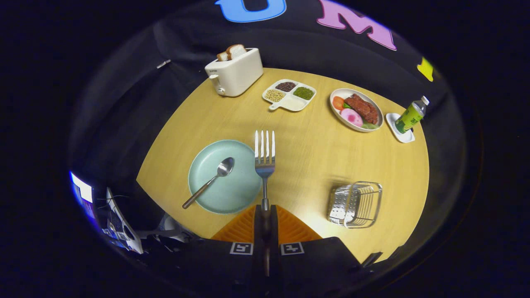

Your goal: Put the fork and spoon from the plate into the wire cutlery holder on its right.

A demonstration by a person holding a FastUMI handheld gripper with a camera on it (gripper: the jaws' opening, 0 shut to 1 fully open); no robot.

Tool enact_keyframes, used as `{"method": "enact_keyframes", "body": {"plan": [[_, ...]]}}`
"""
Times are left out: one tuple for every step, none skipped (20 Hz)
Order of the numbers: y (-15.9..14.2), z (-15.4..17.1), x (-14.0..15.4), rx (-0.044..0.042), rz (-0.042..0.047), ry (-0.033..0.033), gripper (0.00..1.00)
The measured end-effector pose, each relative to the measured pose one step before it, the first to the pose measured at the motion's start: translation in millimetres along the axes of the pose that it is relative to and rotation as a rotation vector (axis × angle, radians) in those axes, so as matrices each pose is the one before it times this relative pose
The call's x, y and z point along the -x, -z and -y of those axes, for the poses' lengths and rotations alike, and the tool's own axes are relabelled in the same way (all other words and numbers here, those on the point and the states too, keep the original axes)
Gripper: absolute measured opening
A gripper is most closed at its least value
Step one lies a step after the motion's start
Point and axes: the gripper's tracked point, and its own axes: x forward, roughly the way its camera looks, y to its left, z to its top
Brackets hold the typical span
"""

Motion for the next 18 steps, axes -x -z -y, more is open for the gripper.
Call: {"method": "enact_keyframes", "body": {"plan": [[1.05, 23.06, 9.35, -0.00664, -0.01725, 0.01863, 0.09], [6.36, 23.56, 6.62, -0.00022, -0.02824, 0.02758, 0.09], [9.99, 22.04, 4.53, 0.00330, -0.04905, 0.02490, 0.09], [9.53, 18.31, 3.38, 0.00283, -0.04461, 0.01872, 0.09], [9.50, 14.06, 0.24, 0.00119, -0.04561, 0.00388, 0.09], [9.14, 10.94, -0.44, -0.00736, -0.04935, -0.00331, 0.10], [6.99, 8.62, -2.23, -0.00755, -0.03928, -0.00215, 0.09], [5.93, 6.87, -2.85, -0.00235, -0.04728, -0.00484, 0.09], [9.06, 3.72, -4.63, 0.00093, -0.05424, -0.00152, 0.09], [8.21, 5.36, -3.93, 0.01040, -0.06246, 0.00051, 0.09], [5.88, 5.75, -3.92, 0.01864, -0.06207, 0.01102, 0.09], [3.60, 6.21, -3.77, 0.02350, -0.05222, 0.02115, 0.10], [2.97, 4.07, -3.06, 0.02089, -0.04813, 0.01772, 0.10], [-1.43, 0.44, -2.37, 0.01581, -0.03611, 0.00860, 0.09], [-1.64, 0.67, -2.70, 0.01078, -0.03147, 0.00933, 0.09], [-2.26, 2.25, -2.71, 0.01044, -0.02916, 0.01603, 0.09], [-2.51, 0.48, -1.12, 0.01177, -0.02864, 0.00802, 0.09], [-3.60, 0.63, -1.58, 0.01046, -0.02240, 0.01034, 0.09]]}}
